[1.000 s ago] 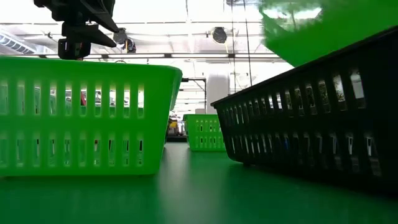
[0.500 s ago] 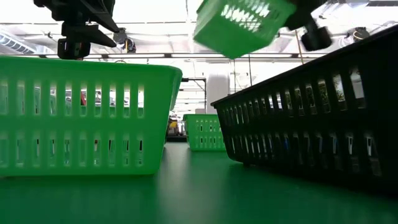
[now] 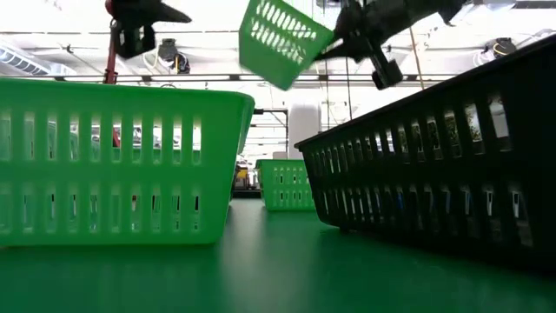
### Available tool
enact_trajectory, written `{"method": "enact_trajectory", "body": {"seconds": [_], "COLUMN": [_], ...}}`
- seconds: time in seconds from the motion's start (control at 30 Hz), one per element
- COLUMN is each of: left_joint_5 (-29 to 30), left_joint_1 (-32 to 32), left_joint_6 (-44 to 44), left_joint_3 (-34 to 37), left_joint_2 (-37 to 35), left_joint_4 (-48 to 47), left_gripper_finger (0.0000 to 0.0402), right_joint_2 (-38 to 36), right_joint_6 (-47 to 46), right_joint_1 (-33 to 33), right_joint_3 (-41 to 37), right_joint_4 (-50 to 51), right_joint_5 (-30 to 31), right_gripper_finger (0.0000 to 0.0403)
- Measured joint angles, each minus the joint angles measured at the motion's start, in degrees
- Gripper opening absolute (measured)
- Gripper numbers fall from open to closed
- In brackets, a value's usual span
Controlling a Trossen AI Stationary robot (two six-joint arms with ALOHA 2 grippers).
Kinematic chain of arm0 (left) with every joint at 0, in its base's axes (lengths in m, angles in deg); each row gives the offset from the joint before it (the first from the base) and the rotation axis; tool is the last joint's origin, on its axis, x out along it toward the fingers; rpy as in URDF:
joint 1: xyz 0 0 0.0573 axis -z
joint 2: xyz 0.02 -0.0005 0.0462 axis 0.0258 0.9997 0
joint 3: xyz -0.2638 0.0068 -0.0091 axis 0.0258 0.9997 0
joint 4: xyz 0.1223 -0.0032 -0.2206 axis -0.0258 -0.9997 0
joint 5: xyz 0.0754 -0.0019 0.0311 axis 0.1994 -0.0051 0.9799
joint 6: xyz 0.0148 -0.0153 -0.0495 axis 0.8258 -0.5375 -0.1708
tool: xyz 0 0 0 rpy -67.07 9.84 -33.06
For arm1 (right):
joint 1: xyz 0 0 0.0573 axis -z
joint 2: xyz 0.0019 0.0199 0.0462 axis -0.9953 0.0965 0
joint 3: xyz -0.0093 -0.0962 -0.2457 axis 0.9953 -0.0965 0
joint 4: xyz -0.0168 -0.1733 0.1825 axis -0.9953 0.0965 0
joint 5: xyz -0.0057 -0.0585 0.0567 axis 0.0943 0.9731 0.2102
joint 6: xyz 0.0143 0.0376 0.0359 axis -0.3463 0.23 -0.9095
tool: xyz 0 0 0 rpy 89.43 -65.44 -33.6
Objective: Stack baskets by color
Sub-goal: Stack the bottom right green bin on the top green bin
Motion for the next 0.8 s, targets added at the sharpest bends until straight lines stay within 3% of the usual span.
{"method": "enact_trajectory", "body": {"seconds": [0.3, 0.5, 0.8], "left_joint_5": [0.8, 1.1, 1.3], "left_joint_1": [-1.3, -2.8, -3.1], "left_joint_6": [5.8, 5.8, 4.9], "left_joint_3": [-11.4, -12.0, -12.0], "left_joint_2": [11.7, 12.4, 12.4], "left_joint_4": [-4.7, -5.2, -5.6], "left_gripper_finger": [0.0115, 0.0115, 0.0115], "right_joint_2": [3.0, 4.3, 8.9], "right_joint_6": [0.2, 1.7, -0.7], "right_joint_1": [0.2, 0.2, 0.2], "right_joint_3": [0.0, 0.0, 0.0], "right_joint_4": [9.2, 17.2, 14.6], "right_joint_5": [-2.4, -2.4, -2.7], "right_gripper_finger": [0.0003, 0.0003, 0.0004]}}
